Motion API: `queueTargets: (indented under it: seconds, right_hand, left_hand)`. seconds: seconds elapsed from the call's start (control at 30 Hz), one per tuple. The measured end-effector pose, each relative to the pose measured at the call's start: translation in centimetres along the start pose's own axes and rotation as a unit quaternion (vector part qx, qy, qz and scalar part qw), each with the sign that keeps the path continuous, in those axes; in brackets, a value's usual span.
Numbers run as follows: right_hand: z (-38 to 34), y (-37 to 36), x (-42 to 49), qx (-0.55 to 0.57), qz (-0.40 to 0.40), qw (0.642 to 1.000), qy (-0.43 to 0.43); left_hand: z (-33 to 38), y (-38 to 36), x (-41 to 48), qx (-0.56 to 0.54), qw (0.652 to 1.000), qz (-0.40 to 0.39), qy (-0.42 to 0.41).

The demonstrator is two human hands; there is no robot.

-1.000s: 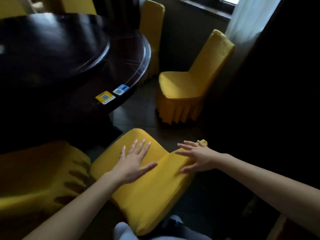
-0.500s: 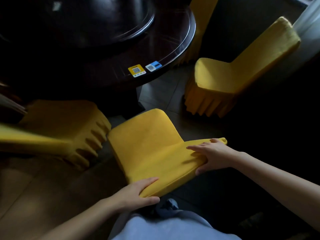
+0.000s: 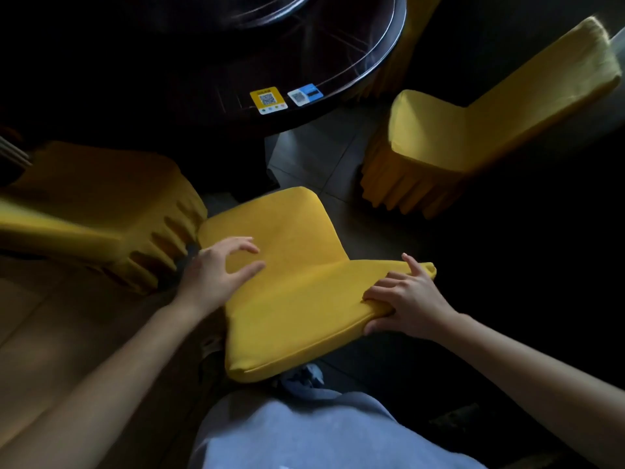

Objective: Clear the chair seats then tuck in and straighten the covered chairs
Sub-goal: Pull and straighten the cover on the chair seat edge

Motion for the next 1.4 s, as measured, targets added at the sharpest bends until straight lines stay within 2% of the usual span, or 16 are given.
queueTargets:
  seconds: [0.07,0.13,0.2,0.23,0.33,0.47,0.57,0.63,0.9,1.03,1.27,1.4]
  right_hand:
    - [0.0,0.0,0.0,-0.004,-0.004,1.0,-0.01]
    - [0.1,-0.1,0.2,-0.006,-0.002,1.0,-0.014]
    - [0.2,0.0,0.4,-0.006,0.014,1.0,-0.01]
    - [0.3,-0.1,0.5,-0.007,0.021,1.0,-0.006]
    - [0.5,-0.1,0.7,-0.01,0.033,0.999,0.003]
    - [1.7,0.6,2.1,-0.004,0.011,1.0,-0.011]
    - [3.0,1.8,4.9,0.004,-0.005,0.999,-0.044]
    - [3.5,2.6,7.2,0.002,-0.003,0.998,-0.063]
    - [3.5,4.6,15.6,0.031,0.039,0.989,-0.138]
    - [4.7,5.3,18.8,0.05,0.038,0.989,-0.135]
    - [9.1,7.1,24.1,0.053,-0.017,0.99,-0.126]
    - [11.2,8.0,26.6,0.051,-0.044,0.991,-0.119]
  left_hand:
    - [3.0,-1.3,0.3,0.034,0.982,-0.184,0.012]
    - [4.4,-4.1,-2.2,0.076,0.937,-0.339,0.025]
    - [4.7,-7.3,-5.5,0.104,0.904,-0.414,0.016]
    - [4.4,-8.4,-6.6,0.115,0.906,-0.407,0.003]
    - [3.5,-9.2,-7.1,0.147,0.942,-0.296,-0.052]
    - [3.5,-8.7,-5.4,0.198,0.953,-0.131,-0.191]
    - [2.9,-7.4,-2.3,0.225,0.951,-0.068,-0.2]
    - [2.7,-5.8,0.2,0.232,0.956,-0.047,-0.171]
    - [-1.5,0.7,8.4,0.223,0.975,-0.005,-0.008]
    - [-2.7,1.9,12.0,0.218,0.976,-0.015,0.016]
    - [-2.7,2.3,17.5,0.218,0.974,-0.023,0.05]
    - [-2.7,2.1,20.6,0.217,0.971,-0.07,0.076]
Point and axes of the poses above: each hand's wrist, its own x-axis towards the middle knuckle, its own y-axis out of the back of the hand, z = x × y, the point moved 5 cm from there along x, towards the middle knuckle, and after that the axes turned 3 degrees about -x, right-handed, at the moved point
